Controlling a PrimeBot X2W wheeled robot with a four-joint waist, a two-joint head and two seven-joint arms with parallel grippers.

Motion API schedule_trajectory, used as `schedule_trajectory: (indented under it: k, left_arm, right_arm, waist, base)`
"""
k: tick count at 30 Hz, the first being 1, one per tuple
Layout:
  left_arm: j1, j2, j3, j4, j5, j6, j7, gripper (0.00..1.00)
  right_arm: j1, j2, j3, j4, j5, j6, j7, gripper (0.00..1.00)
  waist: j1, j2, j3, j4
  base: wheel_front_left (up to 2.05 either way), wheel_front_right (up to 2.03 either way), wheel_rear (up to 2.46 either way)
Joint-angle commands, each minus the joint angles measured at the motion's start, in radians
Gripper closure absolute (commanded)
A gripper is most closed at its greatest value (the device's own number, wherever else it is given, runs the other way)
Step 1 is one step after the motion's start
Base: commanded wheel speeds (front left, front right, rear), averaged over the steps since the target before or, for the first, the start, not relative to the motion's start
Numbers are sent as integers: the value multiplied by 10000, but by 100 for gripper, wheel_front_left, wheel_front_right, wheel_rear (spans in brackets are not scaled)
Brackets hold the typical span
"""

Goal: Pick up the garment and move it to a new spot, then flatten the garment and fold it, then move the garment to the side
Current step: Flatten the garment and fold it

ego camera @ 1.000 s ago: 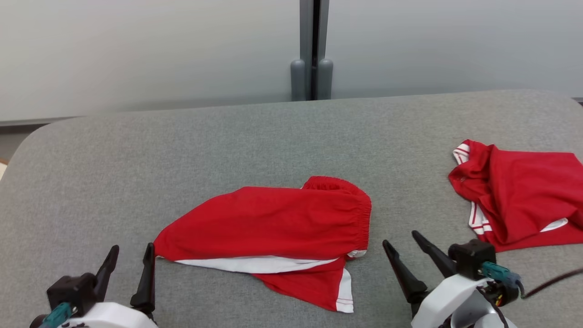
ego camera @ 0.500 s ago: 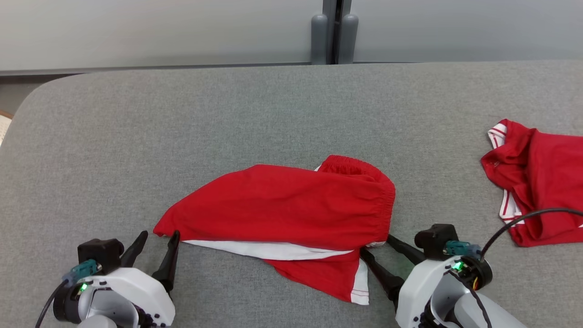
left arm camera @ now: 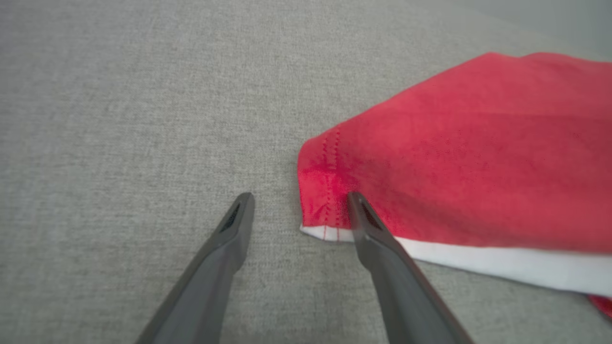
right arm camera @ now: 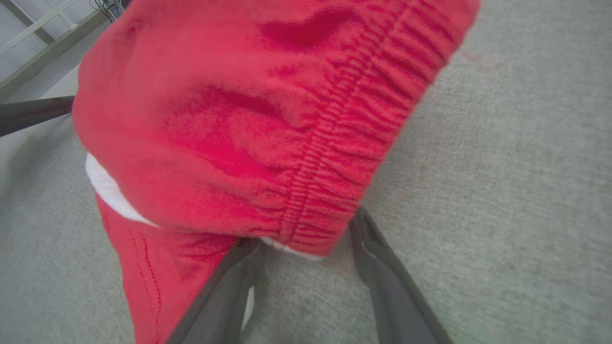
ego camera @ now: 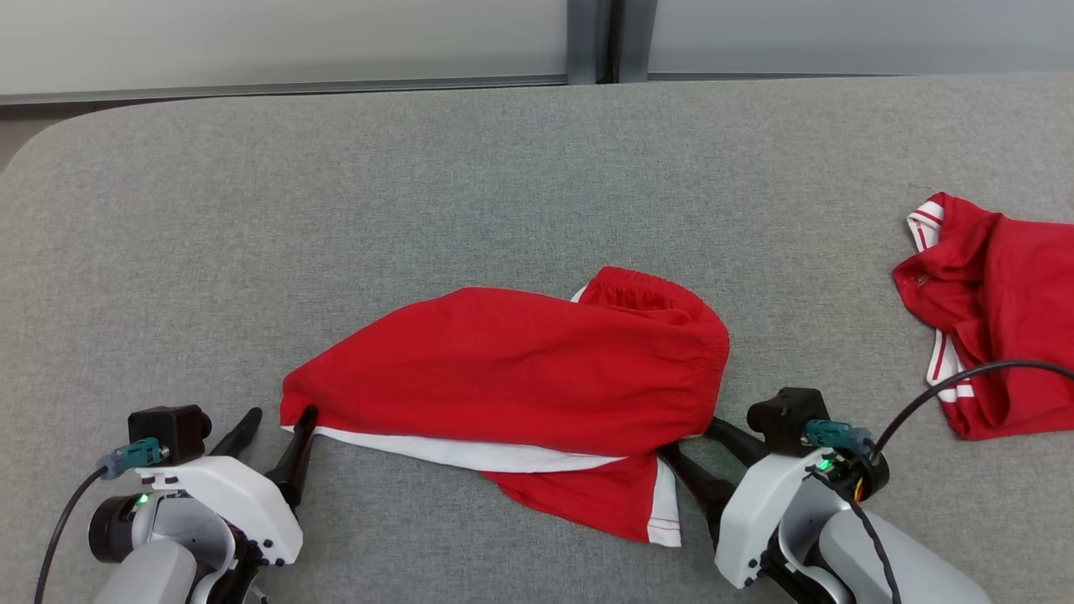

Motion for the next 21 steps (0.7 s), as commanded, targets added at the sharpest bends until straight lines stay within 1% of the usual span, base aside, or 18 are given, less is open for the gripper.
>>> schedule_trajectory:
  k: [1, 2, 3, 4, 5, 8, 13, 17, 21]
  left_arm:
    - [-244, -37, -46, 223, -127, -177, 7, 49]
    - [-271, -58, -67, 306, -162, -252, 6, 71]
    - [-283, -82, -92, 395, -214, -291, 41, 100]
    - [-284, -105, -111, 466, -280, -363, 76, 100]
    - [-229, -165, -142, 640, -437, -455, 183, 100]
    - [-45, -148, -183, 711, -661, -538, 267, 100]
    - [20, 17, -72, 584, -657, -567, -66, 100]
    - [180, 160, 10, 229, -641, -464, -248, 100]
    - [352, 379, 104, -477, -591, -317, -336, 100]
  right_arm:
    - [-84, -41, 235, 119, 144, -3, -95, 40]
    - [-133, -48, 347, 97, 197, -2, -153, 52]
    - [-178, -59, 444, 74, 251, -2, -243, 64]
    - [-233, -89, 541, 65, 311, -2, -305, 94]
    - [-338, -137, 712, 35, 443, -2, -467, 100]
    - [-396, -169, 941, 108, 632, -2, -647, 100]
    - [-464, -230, 1122, 182, 853, -2, -958, 100]
    - [-540, -392, 1105, 63, 1069, -2, -1314, 100]
    - [-538, -668, 1091, -347, 1265, -2, -1694, 100]
  waist:
    - [0, 0, 41, -51]
    - [0, 0, 46, -73]
    - [0, 0, 41, -94]
    - [0, 0, 25, -114]
    - [0, 0, -34, -152]
    - [0, 0, -178, -179]
    - [0, 0, -398, -196]
    - [0, 0, -621, -230]
    - [0, 0, -779, -244]
  base:
    - [0, 0, 0]
    - [0, 0, 0]
    - [0, 0, 0]
    - [0, 0, 0]
    - [0, 0, 0]
    - [0, 0, 0]
    - [0, 0, 0]
    - [0, 0, 0]
    - [0, 0, 0]
